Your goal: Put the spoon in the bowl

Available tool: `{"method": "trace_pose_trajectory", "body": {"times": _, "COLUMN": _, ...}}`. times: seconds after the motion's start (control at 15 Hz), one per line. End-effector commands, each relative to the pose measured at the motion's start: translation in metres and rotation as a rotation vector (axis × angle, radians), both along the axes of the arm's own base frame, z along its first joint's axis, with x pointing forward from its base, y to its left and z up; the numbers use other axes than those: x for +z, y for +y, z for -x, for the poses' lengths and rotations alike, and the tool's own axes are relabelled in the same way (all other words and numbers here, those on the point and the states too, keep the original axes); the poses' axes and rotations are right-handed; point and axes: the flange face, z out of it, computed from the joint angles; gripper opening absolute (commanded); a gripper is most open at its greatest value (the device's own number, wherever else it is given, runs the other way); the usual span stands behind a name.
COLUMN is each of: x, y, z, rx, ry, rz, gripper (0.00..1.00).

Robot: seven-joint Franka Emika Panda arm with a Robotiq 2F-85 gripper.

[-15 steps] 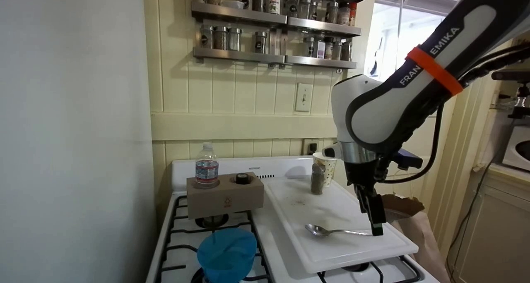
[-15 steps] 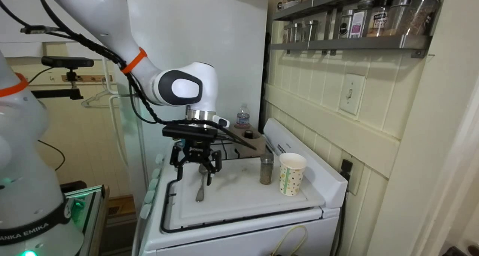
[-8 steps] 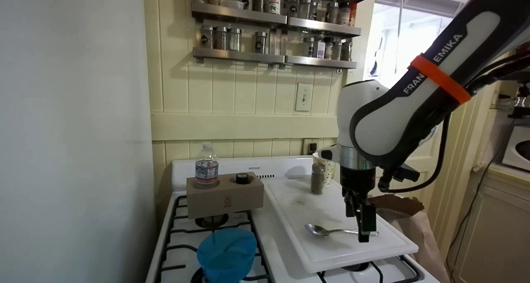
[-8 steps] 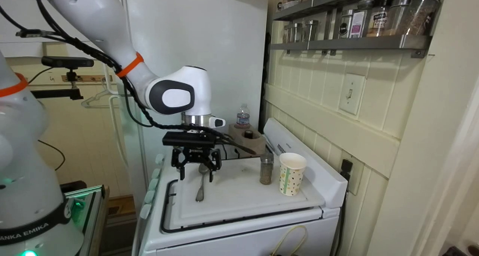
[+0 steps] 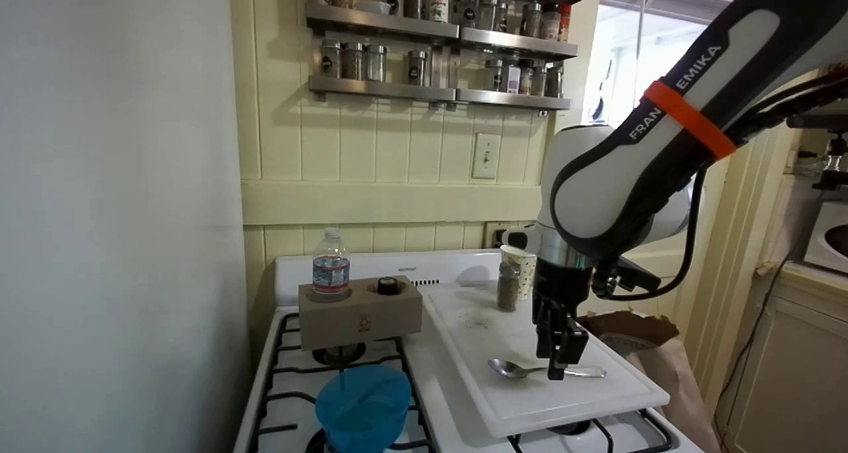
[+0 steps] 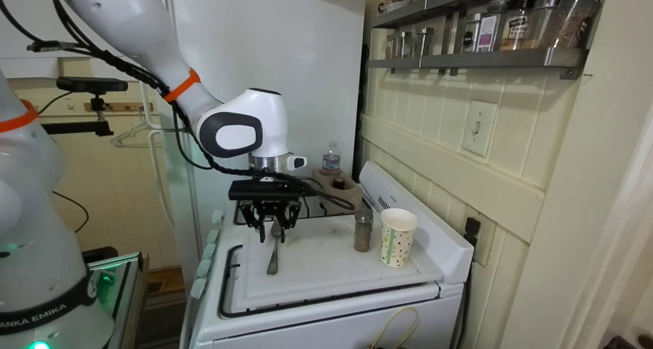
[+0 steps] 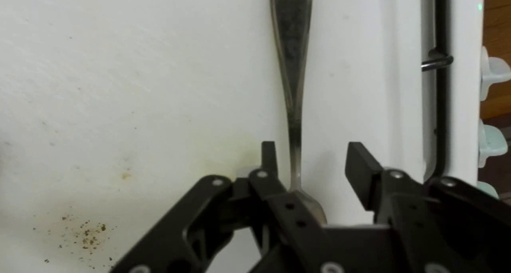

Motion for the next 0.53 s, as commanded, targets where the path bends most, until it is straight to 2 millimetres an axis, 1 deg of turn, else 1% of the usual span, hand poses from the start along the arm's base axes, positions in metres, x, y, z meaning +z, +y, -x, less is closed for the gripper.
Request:
{"method": "trace_pose_trajectory", "body": {"times": 0.0, "x": -0.0085, "y": -0.0021, "z": 0.0029, "rx": 0.019, "ry": 0.030, "rz": -0.046, "gripper": 0.19}}
{"method": "trace_pose_trajectory", "body": {"times": 0.07, "x": -0.0118, "y": -0.0037, "z": 0.0048, "rx": 0.018, "ry": 0.042, "rz": -0.054, "gripper": 0.13}}
{"method": "trace_pose_trajectory", "body": {"times": 0.13, "x": -0.0130, "y": -0.0058, "z": 0.0045, "rx": 0.016, "ry": 0.042, "rz": -0.058, "gripper": 0.04}}
{"method": "trace_pose_trajectory", "body": {"times": 0.2, "x": -0.0113, "y": -0.0073, "z": 0.0030, "rx": 0.012, "ry": 0.033, "rz": -0.061, "gripper": 0.01}}
{"method": "trace_pose_trajectory", "body": {"times": 0.47, "x": -0.0063, "y": -0.0077, "z": 0.0021, "rx": 0.011, "ry": 0.021, "rz": -0.056, "gripper": 0.00}}
